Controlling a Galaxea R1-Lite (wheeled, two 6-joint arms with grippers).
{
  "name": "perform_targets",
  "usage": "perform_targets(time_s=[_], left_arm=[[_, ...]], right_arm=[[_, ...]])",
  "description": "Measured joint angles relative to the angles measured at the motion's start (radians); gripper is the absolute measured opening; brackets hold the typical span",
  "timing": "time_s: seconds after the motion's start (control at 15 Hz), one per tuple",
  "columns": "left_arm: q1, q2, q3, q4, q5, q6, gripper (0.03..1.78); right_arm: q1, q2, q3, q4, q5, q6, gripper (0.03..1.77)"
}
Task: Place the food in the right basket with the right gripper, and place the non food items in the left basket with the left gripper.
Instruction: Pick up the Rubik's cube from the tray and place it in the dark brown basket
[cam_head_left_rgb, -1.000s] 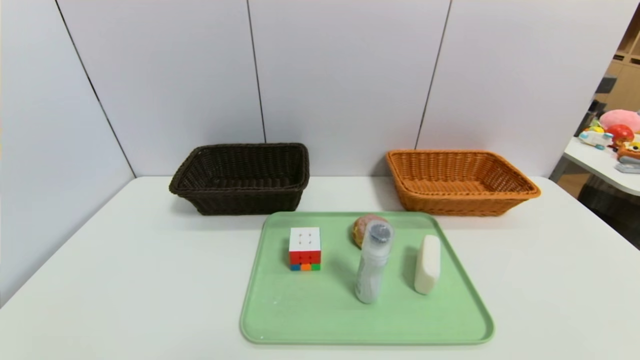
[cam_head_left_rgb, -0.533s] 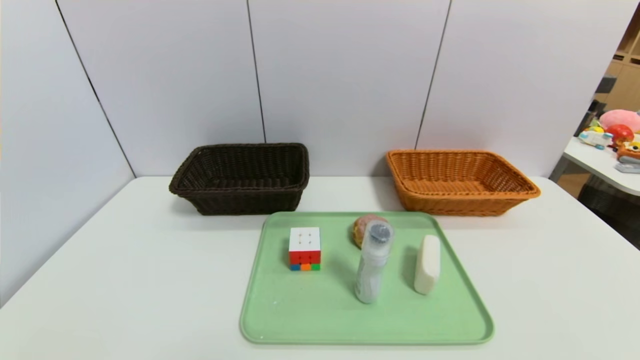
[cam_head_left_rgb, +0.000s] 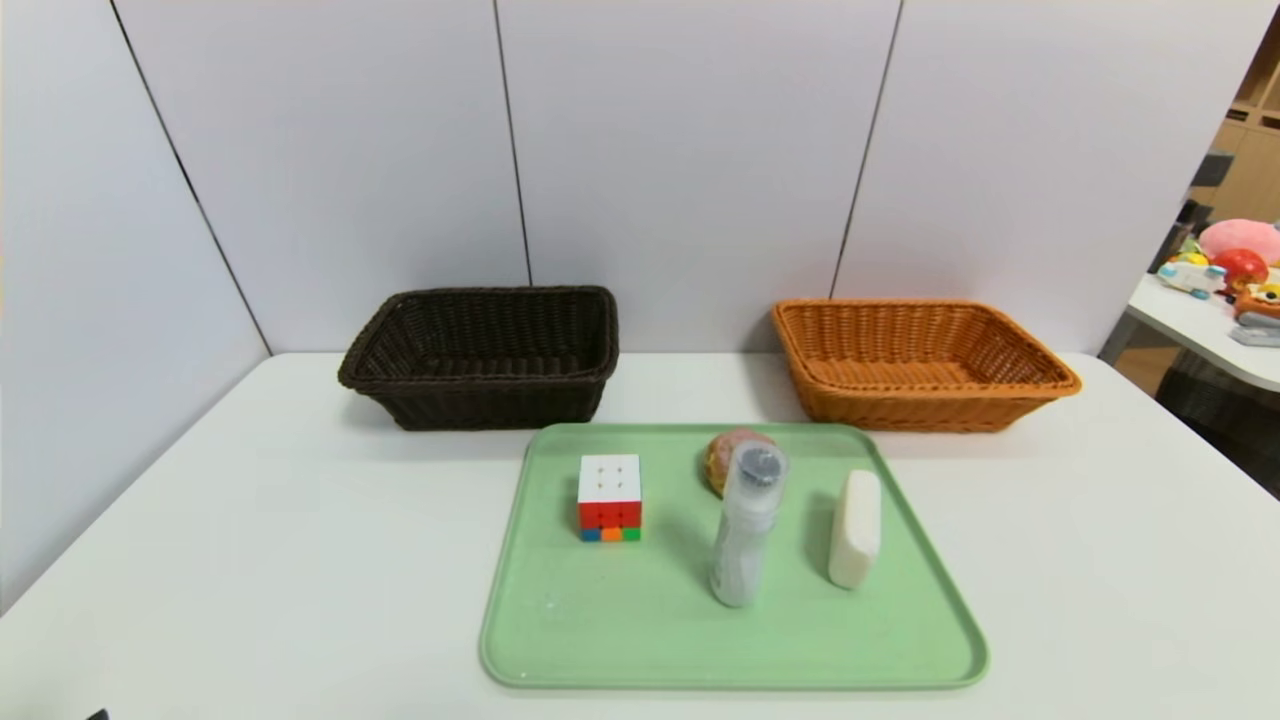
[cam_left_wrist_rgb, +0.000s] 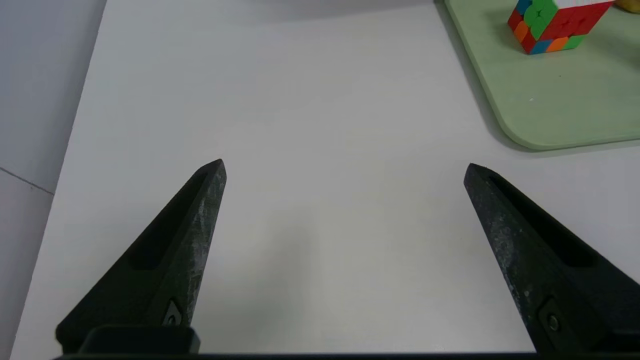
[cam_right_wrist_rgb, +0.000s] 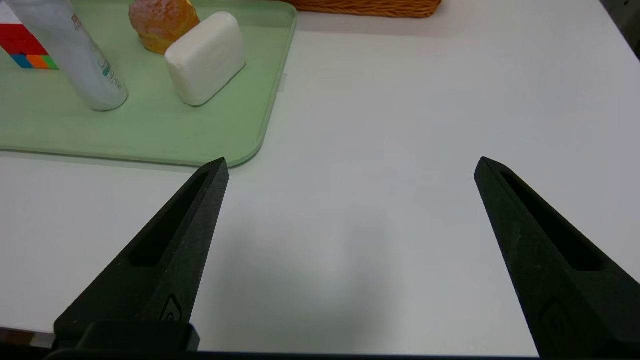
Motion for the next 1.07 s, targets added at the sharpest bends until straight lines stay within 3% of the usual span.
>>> perform_targets(time_s=[0.27, 0.47, 0.67, 1.07], left_arm=[[0.000, 0.201, -0.137, 0.009, -0.013, 0.002, 1.69], [-0.010, 0.324, -0.259, 0.078, -0.014, 0.005, 1.69], [-0.080, 0.432, -0.358, 0.127, -0.013, 0.001, 1.69], [-0.205, 0.644, -0.452, 0.104, -0.011, -0.030, 1.69]], right_arm=[[0.002, 0.215, -0.116, -0.011, 0.001, -0.001, 1.70], [0.002, 0.369, -0.206, -0.011, 0.003, -0.005, 1.70], [0.003, 0.500, -0.276, 0.004, 0.002, -0.015, 1.70], [0.017, 0.679, -0.410, 0.099, 0.002, -0.012, 1.70]])
